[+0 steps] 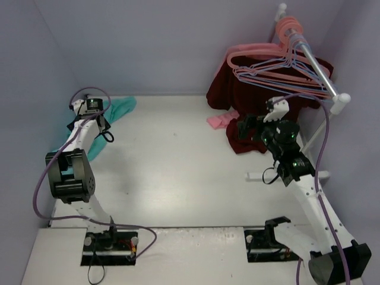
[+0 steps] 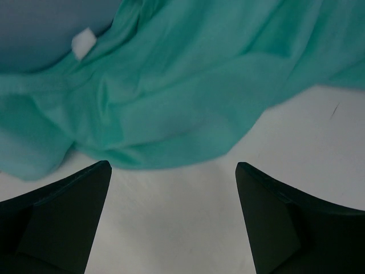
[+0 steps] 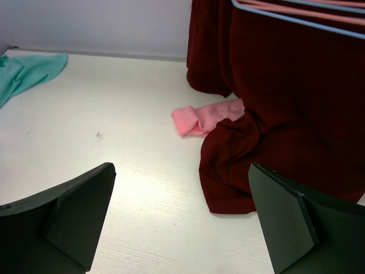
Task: Place the t-shirt on the hanger
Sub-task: Move the T-shirt to the center of the board.
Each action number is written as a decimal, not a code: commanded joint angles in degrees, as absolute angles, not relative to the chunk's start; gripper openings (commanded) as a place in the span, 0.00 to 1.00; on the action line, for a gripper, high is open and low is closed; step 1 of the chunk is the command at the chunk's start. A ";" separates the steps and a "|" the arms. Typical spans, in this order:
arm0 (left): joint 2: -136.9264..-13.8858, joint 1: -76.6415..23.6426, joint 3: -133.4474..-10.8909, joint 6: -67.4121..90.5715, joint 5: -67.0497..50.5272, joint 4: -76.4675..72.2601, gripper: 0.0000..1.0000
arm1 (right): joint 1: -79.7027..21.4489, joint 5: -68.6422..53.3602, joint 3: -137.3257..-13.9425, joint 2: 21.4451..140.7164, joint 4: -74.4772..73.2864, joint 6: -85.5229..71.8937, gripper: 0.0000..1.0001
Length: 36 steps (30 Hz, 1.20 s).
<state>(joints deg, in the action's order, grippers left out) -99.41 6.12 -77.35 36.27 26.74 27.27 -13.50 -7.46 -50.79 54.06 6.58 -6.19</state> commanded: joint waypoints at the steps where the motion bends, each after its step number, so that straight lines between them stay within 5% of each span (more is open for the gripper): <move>1: -107.61 7.07 -88.56 31.34 26.25 25.40 0.87 | -14.67 -9.22 -50.05 53.39 10.86 -6.02 1.00; 13: -127.51 8.61 -104.11 28.77 15.78 26.23 0.83 | -14.94 -13.51 -51.72 54.12 9.23 -7.27 1.00; 15: -128.45 8.51 -104.34 27.25 12.80 25.95 0.49 | -14.94 -14.90 -51.50 54.16 9.21 -7.40 1.00; 16: -128.67 8.32 -104.34 26.63 11.48 26.00 0.14 | -14.94 -15.14 -51.50 54.24 9.14 -7.50 1.00; 17: -128.53 7.61 -103.79 25.58 9.82 25.91 0.01 | -14.94 -15.31 -51.54 54.33 9.13 -7.64 1.00; 26: -114.11 -11.36 -89.51 27.58 12.65 25.40 0.00 | -14.94 -16.15 -54.22 56.40 9.14 -6.95 1.00; 32: -102.10 -34.08 -80.33 37.97 15.79 26.22 0.00 | -15.00 -17.58 -55.34 58.45 9.14 -6.27 1.00; 33: -101.25 -37.44 -79.62 38.65 16.14 26.69 0.05 | -14.97 -17.76 -55.49 58.71 9.20 -6.18 1.00; 36: -97.98 -40.14 -78.94 40.16 15.84 28.65 0.67 | -15.03 -18.02 -56.34 59.25 9.14 -6.04 1.00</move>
